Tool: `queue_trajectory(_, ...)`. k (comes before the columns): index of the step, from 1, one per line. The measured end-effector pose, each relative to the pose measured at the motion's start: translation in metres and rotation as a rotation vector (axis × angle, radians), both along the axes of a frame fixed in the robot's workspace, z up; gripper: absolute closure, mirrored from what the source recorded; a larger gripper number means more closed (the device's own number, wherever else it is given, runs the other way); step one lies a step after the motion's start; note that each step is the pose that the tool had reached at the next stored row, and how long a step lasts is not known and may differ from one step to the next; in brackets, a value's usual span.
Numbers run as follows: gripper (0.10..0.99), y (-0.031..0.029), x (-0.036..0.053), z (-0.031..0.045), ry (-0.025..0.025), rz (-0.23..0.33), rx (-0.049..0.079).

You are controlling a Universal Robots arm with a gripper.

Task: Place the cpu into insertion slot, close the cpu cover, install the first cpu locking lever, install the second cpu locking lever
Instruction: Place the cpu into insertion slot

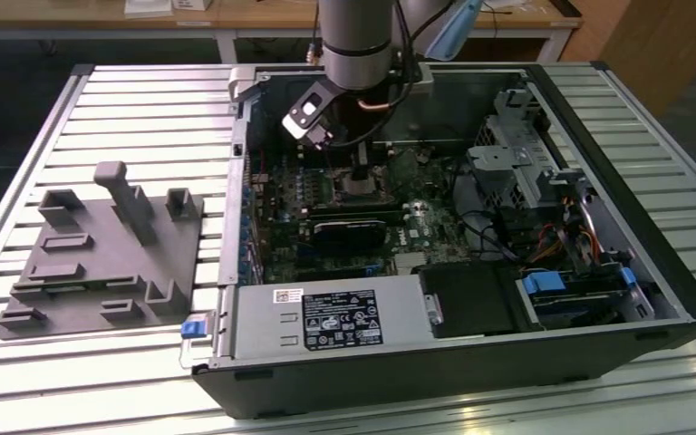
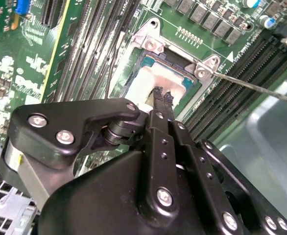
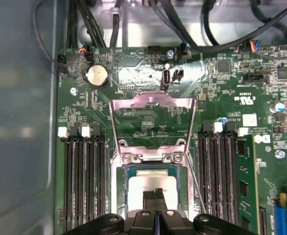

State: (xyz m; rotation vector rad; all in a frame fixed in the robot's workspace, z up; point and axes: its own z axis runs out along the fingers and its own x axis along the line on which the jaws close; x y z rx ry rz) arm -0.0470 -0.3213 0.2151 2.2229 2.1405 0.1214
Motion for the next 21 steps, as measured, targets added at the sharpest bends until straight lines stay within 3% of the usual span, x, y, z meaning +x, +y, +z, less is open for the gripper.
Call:
queue_trajectory(15, 0.98, 0.0002, 0.0, 0.0341, -0.013, 0.0, 0.0)
queue_trajectory(21, 0.98, 0.0002, 0.0, 0.0421, -0.0169, 0.0, 0.0)
